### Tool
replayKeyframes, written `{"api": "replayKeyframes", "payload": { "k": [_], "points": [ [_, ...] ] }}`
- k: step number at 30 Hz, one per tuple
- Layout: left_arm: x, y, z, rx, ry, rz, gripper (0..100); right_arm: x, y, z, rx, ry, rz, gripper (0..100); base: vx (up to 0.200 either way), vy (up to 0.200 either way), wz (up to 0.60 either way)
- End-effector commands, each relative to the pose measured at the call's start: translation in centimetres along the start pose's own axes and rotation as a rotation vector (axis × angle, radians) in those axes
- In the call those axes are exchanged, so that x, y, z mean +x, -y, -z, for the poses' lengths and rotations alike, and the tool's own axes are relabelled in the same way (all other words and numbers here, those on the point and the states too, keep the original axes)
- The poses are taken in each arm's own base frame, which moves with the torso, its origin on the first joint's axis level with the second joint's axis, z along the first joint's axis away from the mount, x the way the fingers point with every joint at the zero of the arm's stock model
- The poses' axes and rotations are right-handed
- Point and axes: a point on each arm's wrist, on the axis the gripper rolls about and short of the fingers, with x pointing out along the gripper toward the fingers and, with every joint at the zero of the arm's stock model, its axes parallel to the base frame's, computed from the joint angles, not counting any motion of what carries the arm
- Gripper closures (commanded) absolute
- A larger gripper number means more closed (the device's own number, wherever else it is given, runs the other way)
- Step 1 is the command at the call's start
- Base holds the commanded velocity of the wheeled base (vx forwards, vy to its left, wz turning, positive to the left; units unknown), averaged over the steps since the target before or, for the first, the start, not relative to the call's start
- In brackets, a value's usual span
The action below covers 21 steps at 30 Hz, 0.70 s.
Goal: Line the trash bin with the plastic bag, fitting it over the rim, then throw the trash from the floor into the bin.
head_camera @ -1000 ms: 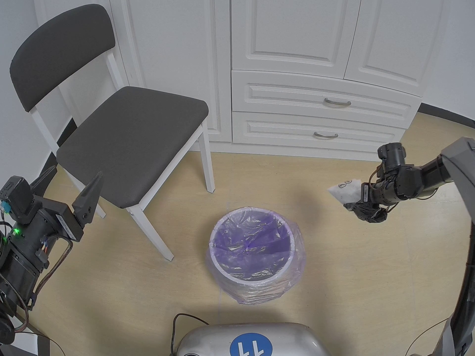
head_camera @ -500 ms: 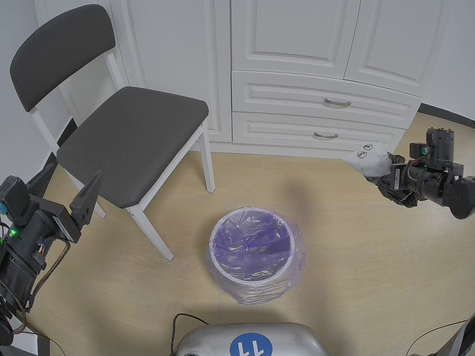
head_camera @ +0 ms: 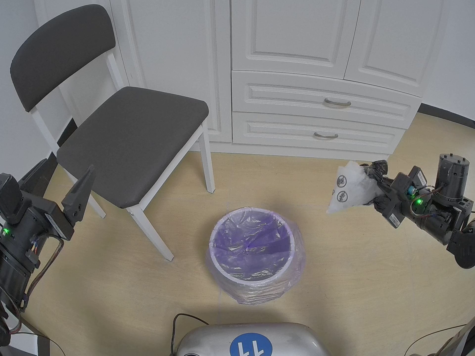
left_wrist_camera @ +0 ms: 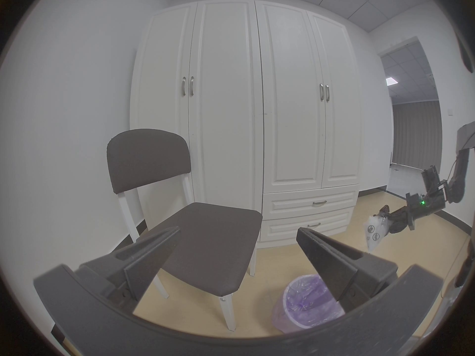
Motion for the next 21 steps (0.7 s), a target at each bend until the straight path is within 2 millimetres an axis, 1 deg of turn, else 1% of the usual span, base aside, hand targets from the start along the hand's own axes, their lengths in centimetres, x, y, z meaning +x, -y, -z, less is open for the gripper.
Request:
{"api": "replayKeyframes", "payload": {
  "k": [1,2,3,4,5,6,7,9,10,11,12,13,14,16,17,18,19,21],
  "points": [
    [-0.7,-0.4,-0.5,0.014,0.031,-0.007,0,2.0,-3.7,-1.1,-0.801,0.278,-0.034,100,0.0,0.0,0.0],
    [-0.7,-0.4,-0.5,0.012,0.031,-0.007,0,2.9,-3.9,-1.5,-0.862,0.309,-0.022,100,0.0,0.0,0.0],
    [-0.7,-0.4,-0.5,0.013,0.029,-0.007,0,3.0,-3.9,-1.6,-0.871,0.315,-0.02,100,0.0,0.0,0.0],
    [-0.8,-0.4,-0.4,0.013,0.028,-0.005,0,4.2,-4.8,-2.5,-0.929,0.36,-0.02,100,0.0,0.0,0.0],
    [-0.7,-0.4,-0.4,0.012,0.024,-0.006,0,5.4,-6.3,-3.2,-0.956,0.388,-0.037,100,0.0,0.0,0.0],
    [-0.7,-0.4,-0.3,0.013,0.018,-0.007,0,6.1,-7.5,-3.5,-0.965,0.394,-0.062,100,0.0,0.0,0.0],
    [-0.7,-0.4,-0.2,0.013,0.012,-0.006,0,6.7,-8.6,-3.6,-0.971,0.383,-0.08,100,0.0,0.0,0.0],
    [-0.7,-0.3,0.0,0.01,0.005,-0.004,0,7.6,-10.9,-3.5,-0.99,0.297,-0.096,100,0.0,0.0,0.0],
    [-0.7,-0.3,0.0,0.009,0.002,-0.003,0,7.7,-11.2,-3.5,-0.992,0.278,-0.092,100,0.0,0.0,0.0],
    [-0.8,-0.3,0.1,0.004,0.001,-0.002,0,8.2,-12.7,-3.4,-0.993,0.228,-0.077,100,0.0,0.0,0.0],
    [-0.8,-0.3,0.1,0.0,0.001,0.0,0,8.6,-13.5,-3.6,-0.993,0.214,-0.061,100,0.0,0.0,0.0],
    [-0.8,-0.3,0.1,-0.001,0.001,0.0,0,8.6,-13.6,-3.6,-0.993,0.213,-0.059,100,0.0,0.0,0.0],
    [-0.7,-0.4,0.0,-0.002,0.003,-0.002,0,9.5,-14.8,-3.9,-0.983,0.217,-0.043,100,0.0,0.0,0.0],
    [-0.6,-0.5,0.1,0.001,0.002,0.009,0,10.6,-15.8,-4.2,-0.982,0.226,-0.035,100,0.0,0.0,0.0],
    [-0.6,-0.6,0.1,0.004,0.002,0.016,0,11.0,-16.1,-4.5,-0.98,0.234,-0.031,100,0.0,0.0,0.0],
    [-0.6,-0.6,0.1,0.004,0.002,0.016,0,11.0,-16.1,-4.5,-0.98,0.234,-0.031,100,0.0,0.0,0.0],
    [-0.5,-0.7,0.3,0.008,0.0,0.035,0,11.8,-16.7,-4.8,-0.977,0.244,-0.024,100,0.0,0.0,0.0],
    [-0.4,-0.7,0.3,0.009,-0.002,0.042,0,12.3,-17.1,-5.2,-0.962,0.255,-0.019,100,0.0,0.0,0.0]
  ]
}}
